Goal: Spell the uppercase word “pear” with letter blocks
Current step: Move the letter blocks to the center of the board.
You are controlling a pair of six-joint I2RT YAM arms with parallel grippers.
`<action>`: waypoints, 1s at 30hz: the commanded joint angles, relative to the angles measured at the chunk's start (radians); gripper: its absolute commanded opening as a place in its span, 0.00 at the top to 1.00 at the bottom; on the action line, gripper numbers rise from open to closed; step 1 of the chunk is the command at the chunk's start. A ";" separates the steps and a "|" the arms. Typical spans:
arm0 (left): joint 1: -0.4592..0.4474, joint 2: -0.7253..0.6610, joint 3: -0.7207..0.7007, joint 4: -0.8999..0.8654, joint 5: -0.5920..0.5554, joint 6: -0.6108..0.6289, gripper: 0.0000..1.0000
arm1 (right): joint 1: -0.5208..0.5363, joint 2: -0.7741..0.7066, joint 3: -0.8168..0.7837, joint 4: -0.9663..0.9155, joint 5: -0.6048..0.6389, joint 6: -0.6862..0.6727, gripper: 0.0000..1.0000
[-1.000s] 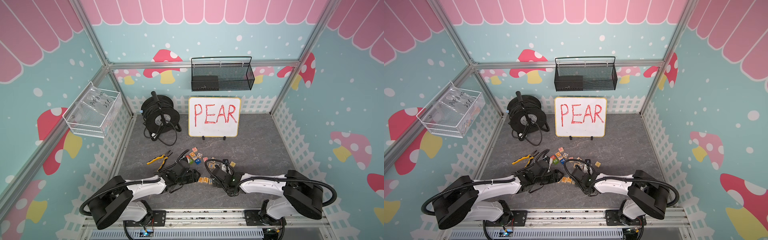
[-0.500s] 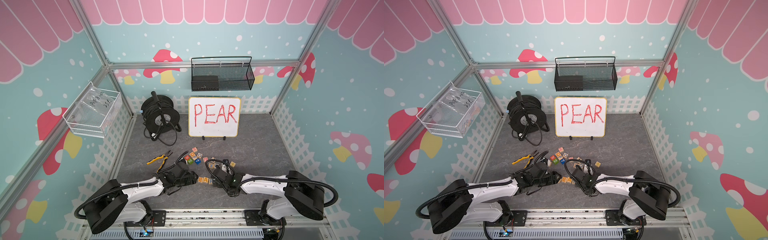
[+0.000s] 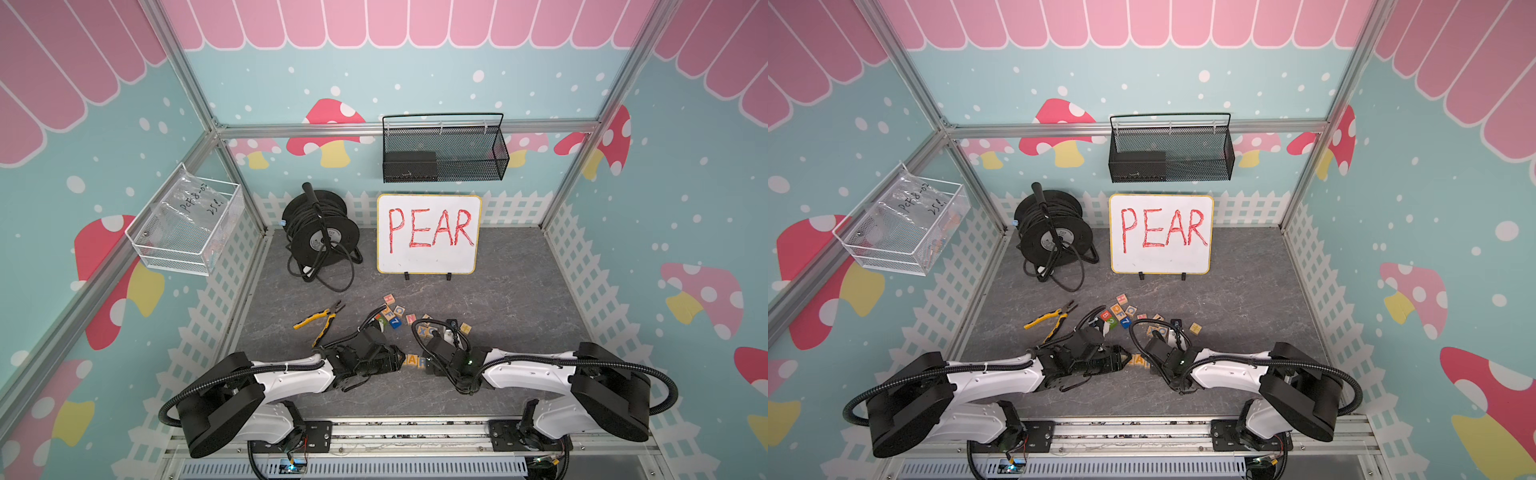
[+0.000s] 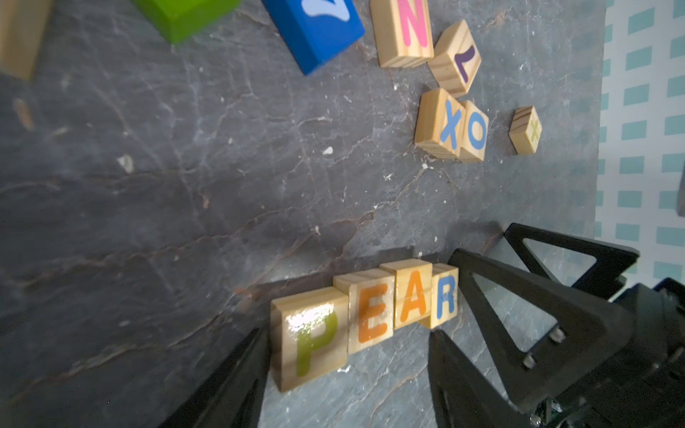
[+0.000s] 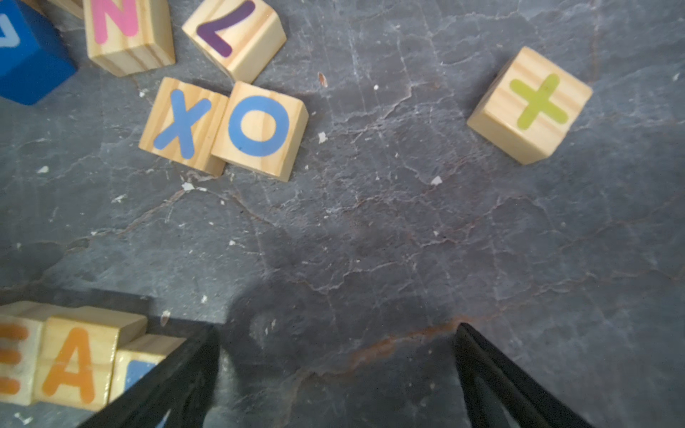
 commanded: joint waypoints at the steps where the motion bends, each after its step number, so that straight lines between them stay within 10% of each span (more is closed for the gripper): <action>1: -0.011 0.026 0.002 -0.042 -0.003 -0.034 0.29 | 0.011 0.057 -0.066 -0.013 -0.209 0.057 0.00; 30: -0.012 -0.013 0.035 -0.118 -0.053 0.007 0.29 | 0.032 -0.127 -0.196 0.053 -0.296 0.030 0.00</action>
